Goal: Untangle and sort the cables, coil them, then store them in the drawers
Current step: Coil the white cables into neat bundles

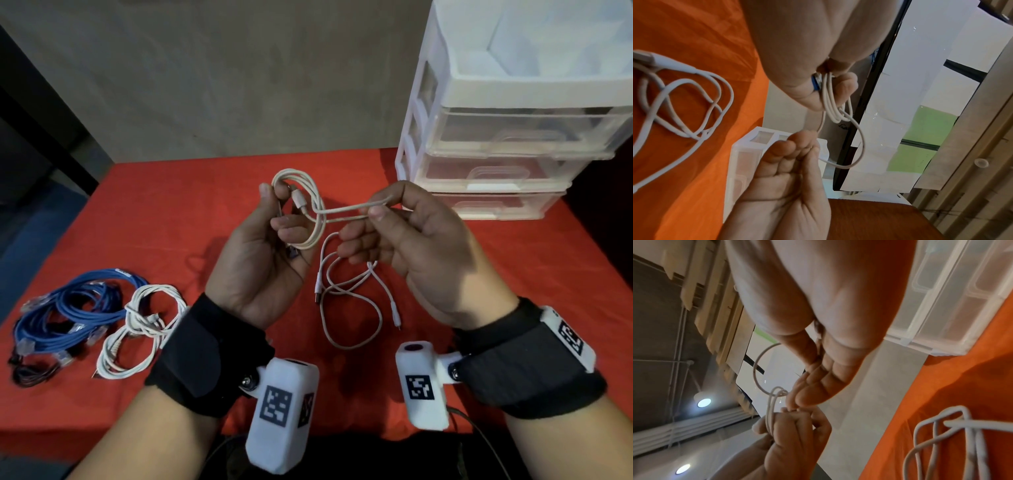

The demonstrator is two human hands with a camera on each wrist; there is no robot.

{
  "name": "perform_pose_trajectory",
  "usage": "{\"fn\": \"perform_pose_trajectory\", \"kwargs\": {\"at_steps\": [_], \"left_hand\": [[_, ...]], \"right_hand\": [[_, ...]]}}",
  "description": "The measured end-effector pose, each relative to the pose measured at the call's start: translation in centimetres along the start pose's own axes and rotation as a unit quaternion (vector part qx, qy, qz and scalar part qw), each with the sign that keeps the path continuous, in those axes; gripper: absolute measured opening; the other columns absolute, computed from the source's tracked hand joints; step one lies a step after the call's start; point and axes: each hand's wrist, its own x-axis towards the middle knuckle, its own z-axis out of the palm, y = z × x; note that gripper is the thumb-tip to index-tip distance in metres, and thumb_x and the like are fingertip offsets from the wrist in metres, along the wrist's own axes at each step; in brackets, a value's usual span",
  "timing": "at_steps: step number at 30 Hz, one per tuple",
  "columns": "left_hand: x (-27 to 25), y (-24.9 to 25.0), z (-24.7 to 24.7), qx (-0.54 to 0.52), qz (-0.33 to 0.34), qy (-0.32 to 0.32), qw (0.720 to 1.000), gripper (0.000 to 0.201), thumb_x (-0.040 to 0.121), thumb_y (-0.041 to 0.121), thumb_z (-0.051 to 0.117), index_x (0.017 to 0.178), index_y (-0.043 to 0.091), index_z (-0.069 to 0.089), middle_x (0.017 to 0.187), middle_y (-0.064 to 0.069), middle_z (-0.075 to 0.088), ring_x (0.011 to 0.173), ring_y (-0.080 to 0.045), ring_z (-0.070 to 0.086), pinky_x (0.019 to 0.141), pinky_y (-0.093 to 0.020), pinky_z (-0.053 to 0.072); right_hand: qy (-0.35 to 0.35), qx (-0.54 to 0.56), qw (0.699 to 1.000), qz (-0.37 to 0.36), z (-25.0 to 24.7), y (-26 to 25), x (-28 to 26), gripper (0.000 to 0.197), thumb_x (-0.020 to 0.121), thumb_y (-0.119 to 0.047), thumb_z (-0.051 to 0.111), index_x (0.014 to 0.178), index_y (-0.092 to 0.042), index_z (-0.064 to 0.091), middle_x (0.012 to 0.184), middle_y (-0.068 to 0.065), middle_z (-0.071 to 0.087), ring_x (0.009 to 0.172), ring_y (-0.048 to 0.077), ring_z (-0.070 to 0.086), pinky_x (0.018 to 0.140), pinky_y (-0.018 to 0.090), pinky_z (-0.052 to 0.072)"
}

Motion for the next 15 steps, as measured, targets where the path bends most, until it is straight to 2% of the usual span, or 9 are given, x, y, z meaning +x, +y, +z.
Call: {"fn": "perform_pose_trajectory", "kwargs": {"at_steps": [4, 8, 10, 12, 15], "left_hand": [[0.2, -0.4, 0.1, 0.059, 0.018, 0.047, 0.997, 0.034, 0.104, 0.035, 0.047, 0.09, 0.011, 0.066, 0.081, 0.005, 0.062, 0.055, 0.001, 0.051, 0.058, -0.007, 0.047], [0.3, -1.1, -0.3, 0.15, 0.021, 0.06, 0.987, 0.039, 0.104, 0.042, 0.044, 0.087, 0.016, 0.067, 0.075, 0.007, 0.061, 0.066, -0.002, 0.052, 0.067, -0.016, 0.051], [0.2, -1.5, -0.2, 0.202, 0.031, 0.037, 0.978, 0.038, 0.106, 0.043, 0.036, 0.087, 0.02, 0.059, 0.073, 0.007, 0.054, 0.064, -0.007, 0.051, 0.065, -0.023, 0.052], [0.0, -1.7, 0.0, 0.243, 0.047, 0.029, 0.968, 0.036, 0.108, 0.043, 0.031, 0.087, 0.021, 0.051, 0.066, 0.008, 0.047, 0.059, -0.009, 0.052, 0.066, -0.027, 0.052], [0.1, -1.3, -0.2, 0.274, 0.088, 0.048, 0.957, 0.03, 0.107, 0.039, 0.036, 0.088, 0.02, 0.051, 0.062, 0.008, 0.04, 0.06, -0.009, 0.045, 0.074, -0.029, 0.045]], "right_hand": [[-0.013, 0.009, 1.0, 0.016, 0.4, 0.2, -0.1, 0.008, 0.104, 0.001, 0.045, 0.101, -0.001, 0.052, 0.089, 0.026, 0.072, 0.076, 0.032, 0.073, 0.068, 0.033, 0.06], [-0.004, 0.013, 1.0, 0.009, 0.5, 0.5, 0.0, 0.006, 0.103, 0.002, 0.048, 0.105, 0.001, 0.053, 0.091, 0.028, 0.071, 0.076, 0.028, 0.073, 0.067, 0.032, 0.059], [0.004, -0.032, 0.999, 0.006, 0.4, 1.0, 0.1, 0.004, 0.101, 0.002, 0.053, 0.103, 0.003, 0.056, 0.095, 0.032, 0.069, 0.075, 0.027, 0.073, 0.066, 0.03, 0.058], [-0.002, -0.111, 0.994, -0.007, 0.0, 1.4, 0.1, 0.004, 0.099, 0.001, 0.059, 0.099, 0.001, 0.062, 0.096, 0.025, 0.072, 0.076, 0.024, 0.072, 0.068, 0.029, 0.057], [-0.058, -0.274, 0.96, -0.029, -0.9, 1.3, 0.1, 0.016, 0.099, -0.009, 0.06, 0.105, -0.017, 0.072, 0.099, 0.012, 0.075, 0.089, 0.028, 0.07, 0.079, 0.036, 0.055]]}}
